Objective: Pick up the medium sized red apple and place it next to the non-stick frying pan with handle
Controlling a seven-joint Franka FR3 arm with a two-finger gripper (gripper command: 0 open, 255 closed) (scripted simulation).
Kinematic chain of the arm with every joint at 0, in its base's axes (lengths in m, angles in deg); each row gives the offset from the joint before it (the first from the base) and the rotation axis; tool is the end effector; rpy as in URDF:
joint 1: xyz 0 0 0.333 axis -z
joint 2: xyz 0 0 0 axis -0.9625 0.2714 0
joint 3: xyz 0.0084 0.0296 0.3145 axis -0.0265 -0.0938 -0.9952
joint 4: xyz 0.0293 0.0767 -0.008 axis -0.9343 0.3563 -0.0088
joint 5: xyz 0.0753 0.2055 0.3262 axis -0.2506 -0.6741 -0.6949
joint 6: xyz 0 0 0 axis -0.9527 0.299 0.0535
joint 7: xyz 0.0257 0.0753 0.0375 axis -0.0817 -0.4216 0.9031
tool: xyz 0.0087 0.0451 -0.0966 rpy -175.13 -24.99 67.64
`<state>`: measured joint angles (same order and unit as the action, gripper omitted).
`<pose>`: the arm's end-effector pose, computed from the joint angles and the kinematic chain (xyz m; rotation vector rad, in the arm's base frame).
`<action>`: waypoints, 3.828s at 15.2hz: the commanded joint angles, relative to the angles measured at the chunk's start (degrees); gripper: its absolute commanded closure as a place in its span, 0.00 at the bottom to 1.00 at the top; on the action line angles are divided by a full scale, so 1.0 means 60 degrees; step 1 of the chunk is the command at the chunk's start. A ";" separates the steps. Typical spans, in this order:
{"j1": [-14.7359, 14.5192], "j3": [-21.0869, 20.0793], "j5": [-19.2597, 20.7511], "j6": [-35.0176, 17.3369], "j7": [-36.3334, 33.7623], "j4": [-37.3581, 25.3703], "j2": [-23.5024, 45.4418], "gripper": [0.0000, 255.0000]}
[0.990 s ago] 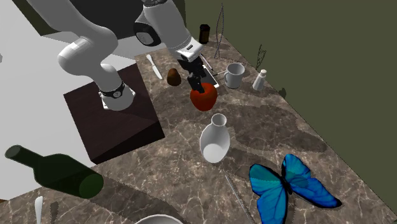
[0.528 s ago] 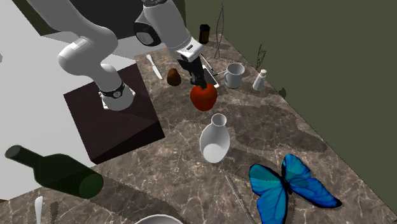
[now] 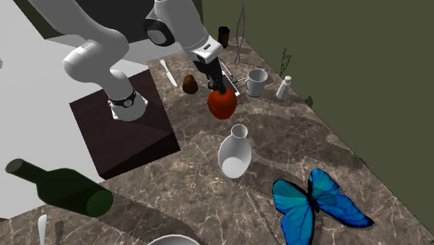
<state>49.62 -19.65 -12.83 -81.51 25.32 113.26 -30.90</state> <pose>0.3290 0.2548 0.4133 -2.6890 -1.1729 -0.6006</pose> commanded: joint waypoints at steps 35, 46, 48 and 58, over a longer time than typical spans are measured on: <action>0.0435 0.0390 0.0819 0.5023 -0.0669 -0.3705 -0.1343 1.00; 0.1007 0.2186 0.0953 0.5147 0.1564 -0.4892 0.0101 1.00; 0.1104 0.2519 0.0926 0.5199 0.1999 -0.5247 0.0482 1.00; 0.1596 0.4026 0.0393 0.5802 0.4117 -0.7715 0.2815 1.00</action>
<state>58.78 3.48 -9.92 -47.38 48.42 68.99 -15.71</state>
